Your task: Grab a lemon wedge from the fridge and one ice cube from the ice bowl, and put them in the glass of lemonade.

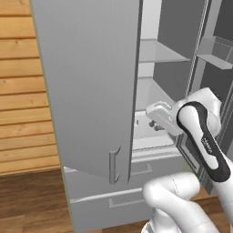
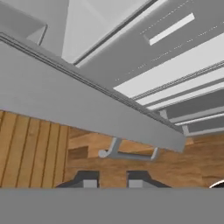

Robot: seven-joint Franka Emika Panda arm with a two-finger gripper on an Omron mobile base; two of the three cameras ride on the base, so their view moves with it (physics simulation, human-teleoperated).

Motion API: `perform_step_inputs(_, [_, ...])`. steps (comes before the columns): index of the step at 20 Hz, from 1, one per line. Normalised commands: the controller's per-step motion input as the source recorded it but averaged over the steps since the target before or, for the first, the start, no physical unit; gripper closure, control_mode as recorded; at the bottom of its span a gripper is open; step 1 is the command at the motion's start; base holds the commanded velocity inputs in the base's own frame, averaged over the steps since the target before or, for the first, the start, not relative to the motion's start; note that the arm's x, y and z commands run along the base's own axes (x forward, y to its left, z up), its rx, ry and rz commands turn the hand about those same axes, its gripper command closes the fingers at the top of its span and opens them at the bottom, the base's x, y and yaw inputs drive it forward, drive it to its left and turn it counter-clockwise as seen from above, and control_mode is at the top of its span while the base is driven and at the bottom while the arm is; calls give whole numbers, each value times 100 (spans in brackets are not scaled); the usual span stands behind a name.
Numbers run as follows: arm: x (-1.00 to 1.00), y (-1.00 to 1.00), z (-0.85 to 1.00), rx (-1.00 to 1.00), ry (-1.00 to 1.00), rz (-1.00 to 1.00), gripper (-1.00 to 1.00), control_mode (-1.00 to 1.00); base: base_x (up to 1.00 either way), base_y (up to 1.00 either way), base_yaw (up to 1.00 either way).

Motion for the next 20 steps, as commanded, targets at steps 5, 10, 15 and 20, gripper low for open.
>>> perform_step_inputs(5, [19,-84,4,36,1,-3,-100,-100,0,0,0])
perform_step_inputs(10, [63,20,0,-1,7,0,-100,-100,0,0,0])
perform_step_inputs(15, [83,19,27,-7,21,0,-100,-100,0,0,0])
perform_step_inputs(20, [38,0,1,-1,6,-1,-100,-100,0,0,0])
